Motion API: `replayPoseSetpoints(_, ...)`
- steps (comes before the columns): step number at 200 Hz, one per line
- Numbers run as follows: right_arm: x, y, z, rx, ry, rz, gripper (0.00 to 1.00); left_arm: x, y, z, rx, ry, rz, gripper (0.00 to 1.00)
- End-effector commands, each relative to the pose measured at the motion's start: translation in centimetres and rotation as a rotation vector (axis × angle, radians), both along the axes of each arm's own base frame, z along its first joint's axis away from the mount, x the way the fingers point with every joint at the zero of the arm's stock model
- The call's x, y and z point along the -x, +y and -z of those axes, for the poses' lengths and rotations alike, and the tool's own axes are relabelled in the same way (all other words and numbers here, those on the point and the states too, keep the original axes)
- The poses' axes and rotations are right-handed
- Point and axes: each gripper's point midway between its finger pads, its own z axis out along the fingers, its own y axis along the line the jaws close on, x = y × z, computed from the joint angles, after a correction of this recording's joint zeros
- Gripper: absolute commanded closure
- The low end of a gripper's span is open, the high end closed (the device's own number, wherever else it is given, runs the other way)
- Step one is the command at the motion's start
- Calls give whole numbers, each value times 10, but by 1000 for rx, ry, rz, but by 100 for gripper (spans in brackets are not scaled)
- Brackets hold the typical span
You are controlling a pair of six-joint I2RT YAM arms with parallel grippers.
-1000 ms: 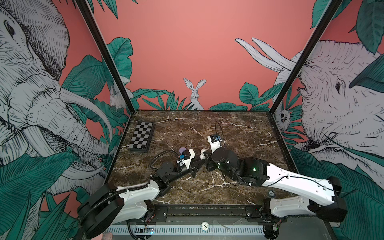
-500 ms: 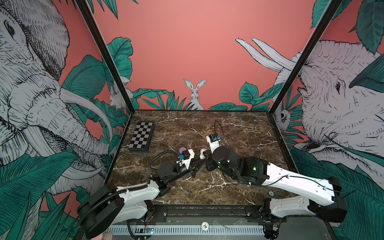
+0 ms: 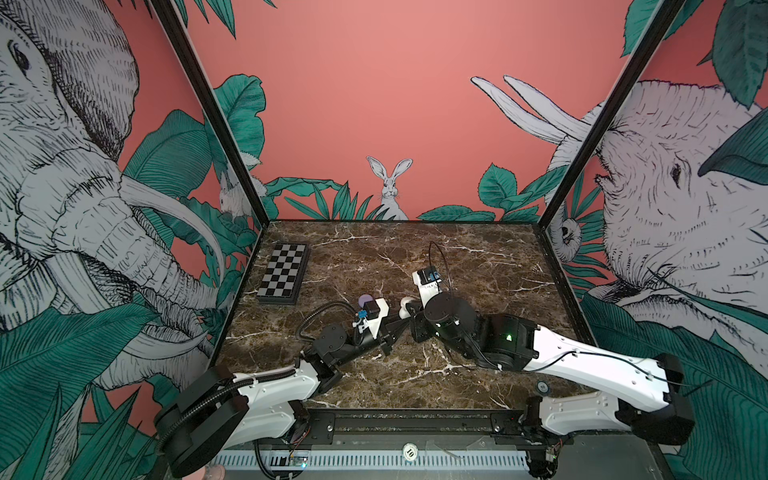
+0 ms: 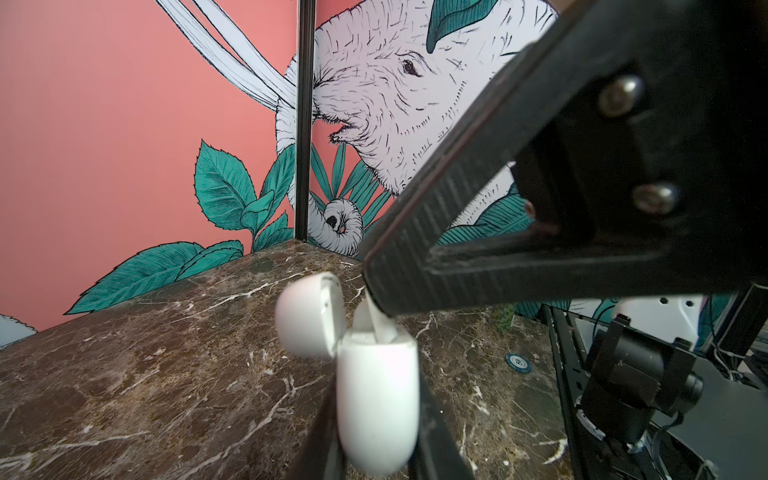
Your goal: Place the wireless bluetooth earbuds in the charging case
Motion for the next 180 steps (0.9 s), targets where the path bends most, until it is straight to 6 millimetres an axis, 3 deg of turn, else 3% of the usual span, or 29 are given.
replayPoseSetpoints(1,-3,-6,0,6,5,25,91,14,7,-37,110,-105,26,100)
replayPoseSetpoints(180,-5,-8,-6,-8,2,34,81,13,5,-35,103,-91,29,100)
